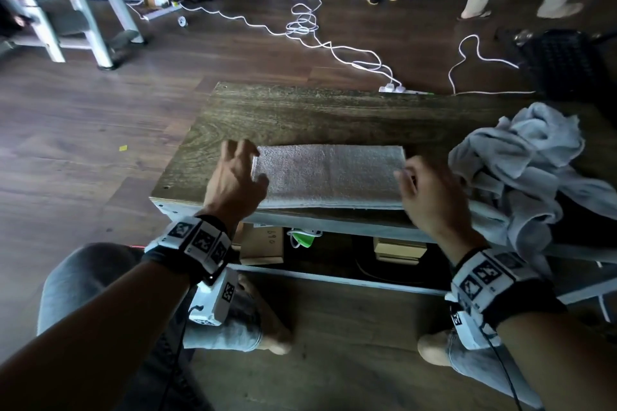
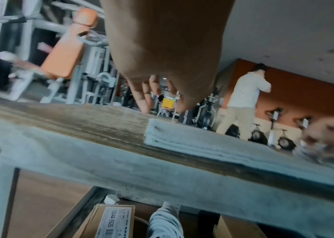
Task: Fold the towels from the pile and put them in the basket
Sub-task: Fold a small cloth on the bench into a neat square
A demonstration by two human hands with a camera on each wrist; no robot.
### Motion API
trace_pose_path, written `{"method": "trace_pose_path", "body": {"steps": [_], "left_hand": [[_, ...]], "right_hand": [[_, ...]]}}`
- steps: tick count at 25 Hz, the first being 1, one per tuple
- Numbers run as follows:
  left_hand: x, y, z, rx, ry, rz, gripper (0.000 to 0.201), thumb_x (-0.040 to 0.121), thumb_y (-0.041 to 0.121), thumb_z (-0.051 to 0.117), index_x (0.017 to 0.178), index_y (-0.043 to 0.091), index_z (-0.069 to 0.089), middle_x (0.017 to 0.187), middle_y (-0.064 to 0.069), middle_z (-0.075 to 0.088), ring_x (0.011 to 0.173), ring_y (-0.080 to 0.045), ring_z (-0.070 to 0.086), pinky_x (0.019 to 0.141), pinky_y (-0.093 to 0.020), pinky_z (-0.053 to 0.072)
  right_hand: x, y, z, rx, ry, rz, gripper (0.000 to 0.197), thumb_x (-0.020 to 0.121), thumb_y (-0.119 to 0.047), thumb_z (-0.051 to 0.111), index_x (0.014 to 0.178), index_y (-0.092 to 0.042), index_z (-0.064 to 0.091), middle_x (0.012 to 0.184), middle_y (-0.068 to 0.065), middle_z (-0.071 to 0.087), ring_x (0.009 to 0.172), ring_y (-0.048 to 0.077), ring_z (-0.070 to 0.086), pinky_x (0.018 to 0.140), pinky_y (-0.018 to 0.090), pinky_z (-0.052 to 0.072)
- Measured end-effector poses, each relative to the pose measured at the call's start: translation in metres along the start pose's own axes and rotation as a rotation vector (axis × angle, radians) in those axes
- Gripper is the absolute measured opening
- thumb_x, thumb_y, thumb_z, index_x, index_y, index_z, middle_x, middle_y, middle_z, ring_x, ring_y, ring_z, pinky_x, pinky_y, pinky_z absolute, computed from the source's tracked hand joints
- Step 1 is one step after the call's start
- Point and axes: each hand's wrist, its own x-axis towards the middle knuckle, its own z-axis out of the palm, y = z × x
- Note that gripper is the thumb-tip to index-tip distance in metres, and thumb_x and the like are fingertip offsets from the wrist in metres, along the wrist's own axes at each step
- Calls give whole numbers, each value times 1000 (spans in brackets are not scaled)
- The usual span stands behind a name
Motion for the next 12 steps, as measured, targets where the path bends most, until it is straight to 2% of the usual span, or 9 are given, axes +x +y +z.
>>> {"method": "trace_pose_path", "body": {"steps": [1, 2, 4, 5, 7, 9, 11, 12], "left_hand": [[0, 8, 6, -11, -36, 121, 41, 85, 26, 66, 122, 17, 50, 129, -9, 43, 103, -24, 55, 77, -40, 56], [-2, 16, 14, -1, -150, 212, 45, 88, 29, 63, 130, 22, 48, 139, -6, 39, 115, -21, 50, 87, -39, 53], [-11, 24, 31, 84, -360, 288, 52, 90, 41, 58, 139, 33, 43, 151, 5, 34, 131, -18, 38, 103, -42, 41], [-16, 24, 38, 119, -363, 282, 51, 89, 47, 55, 138, 36, 46, 150, 8, 37, 133, -18, 38, 104, -42, 37], [-24, 25, 42, 142, -234, 266, 40, 86, 53, 49, 120, 34, 57, 132, 8, 52, 121, -19, 48, 95, -40, 42], [-22, 31, 42, 96, -140, 269, 33, 86, 53, 48, 105, 28, 57, 114, 5, 55, 104, -19, 53, 81, -37, 46], [-3, 42, 46, 5, -100, 261, 31, 91, 44, 47, 112, 22, 53, 114, 0, 51, 102, -21, 53, 73, -36, 48], [10, 51, 48, -25, -94, 246, 34, 92, 41, 44, 117, 19, 51, 117, -4, 50, 103, -24, 53, 75, -39, 49]], "right_hand": [[-2, -12, 6, -10, -67, -146, 37, 100, -42, 46, 123, -16, 57, 117, 3, 63, 104, 20, 59, 79, 33, 49], [-6, -23, 14, -18, -175, -256, 42, 100, -44, 41, 132, -20, 53, 131, 0, 58, 117, 18, 56, 90, 36, 50], [-16, -33, 31, -48, -342, -310, 44, 99, -46, 40, 137, -26, 50, 146, -5, 46, 131, 18, 48, 104, 41, 44], [-20, -33, 37, -56, -360, -291, 42, 99, -46, 40, 136, -29, 50, 147, -7, 44, 131, 18, 48, 105, 42, 43], [-24, -33, 40, -93, -306, -265, 35, 98, -47, 39, 126, -31, 55, 136, -10, 49, 120, 17, 53, 98, 40, 46], [-18, -39, 34, -95, -225, -278, 30, 100, -44, 36, 104, -29, 61, 107, -9, 59, 97, 15, 58, 84, 36, 47], [0, -57, 31, -16, -126, -298, 26, 100, -35, 37, 89, -24, 57, 86, -7, 58, 81, 17, 57, 70, 32, 42], [13, -67, 33, 20, -99, -281, 22, 99, -31, 39, 90, -22, 56, 86, -5, 59, 81, 19, 57, 68, 32, 41]]}}
